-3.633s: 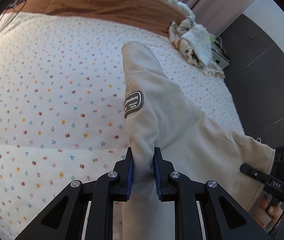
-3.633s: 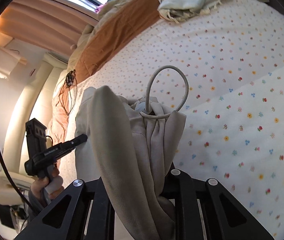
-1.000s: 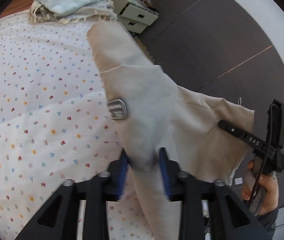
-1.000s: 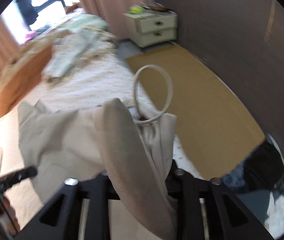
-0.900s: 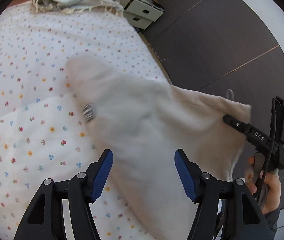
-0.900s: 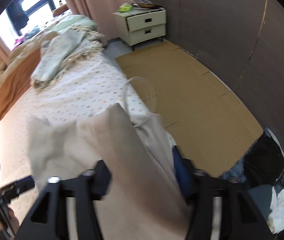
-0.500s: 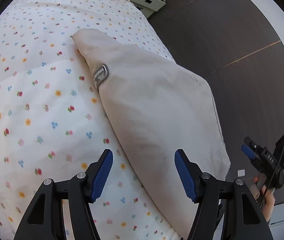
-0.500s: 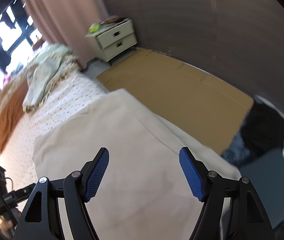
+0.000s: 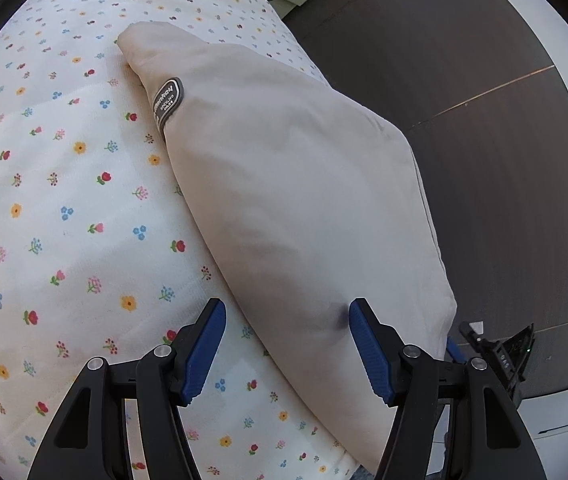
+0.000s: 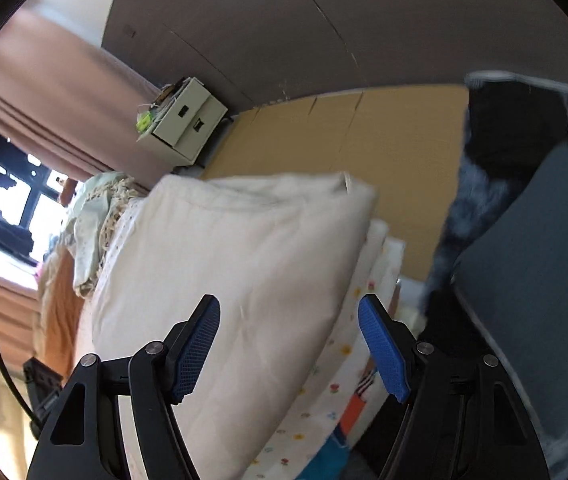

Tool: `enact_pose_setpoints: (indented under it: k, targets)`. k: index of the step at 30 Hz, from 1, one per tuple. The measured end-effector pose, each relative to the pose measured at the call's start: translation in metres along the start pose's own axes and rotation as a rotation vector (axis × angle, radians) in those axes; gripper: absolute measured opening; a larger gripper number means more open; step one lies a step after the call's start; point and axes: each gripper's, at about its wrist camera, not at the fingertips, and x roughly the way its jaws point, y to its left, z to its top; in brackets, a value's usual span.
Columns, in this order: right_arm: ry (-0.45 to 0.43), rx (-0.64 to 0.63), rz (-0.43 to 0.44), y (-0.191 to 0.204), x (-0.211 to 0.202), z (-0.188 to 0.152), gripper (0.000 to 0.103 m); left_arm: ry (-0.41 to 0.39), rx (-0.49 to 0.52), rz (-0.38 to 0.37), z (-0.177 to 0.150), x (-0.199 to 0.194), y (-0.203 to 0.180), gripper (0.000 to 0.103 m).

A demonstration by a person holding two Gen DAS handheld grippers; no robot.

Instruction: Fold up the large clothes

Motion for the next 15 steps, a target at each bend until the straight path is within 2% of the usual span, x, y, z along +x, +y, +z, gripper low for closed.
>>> enact_pose_setpoints:
  k: [1, 3, 4, 7, 15]
  targets:
    - [-0.005, 0.008, -0.009, -0.002, 0.004, -0.002, 0.034, 0.001, -0.001, -0.001, 0.001, 0.001, 0.0, 0.065]
    - [-0.022, 0.001, -0.013, 0.0, 0.009, -0.002, 0.014, 0.001, 0.003, -0.004, 0.004, 0.005, -0.001, 0.065]
    - [-0.037, -0.007, -0.019, 0.001, 0.008, 0.0, 0.01, -0.003, 0.007, -0.003, 0.005, 0.005, -0.001, 0.065]
    - [-0.048, -0.017, -0.02, 0.008, 0.012, 0.01, 0.009, -0.03, 0.008, 0.001, 0.005, 0.003, -0.001, 0.065]
    - [-0.046, -0.037, -0.038, 0.01, 0.027, 0.024, 0.009, -0.03, 0.009, -0.002, -0.004, -0.002, 0.001, 0.065]
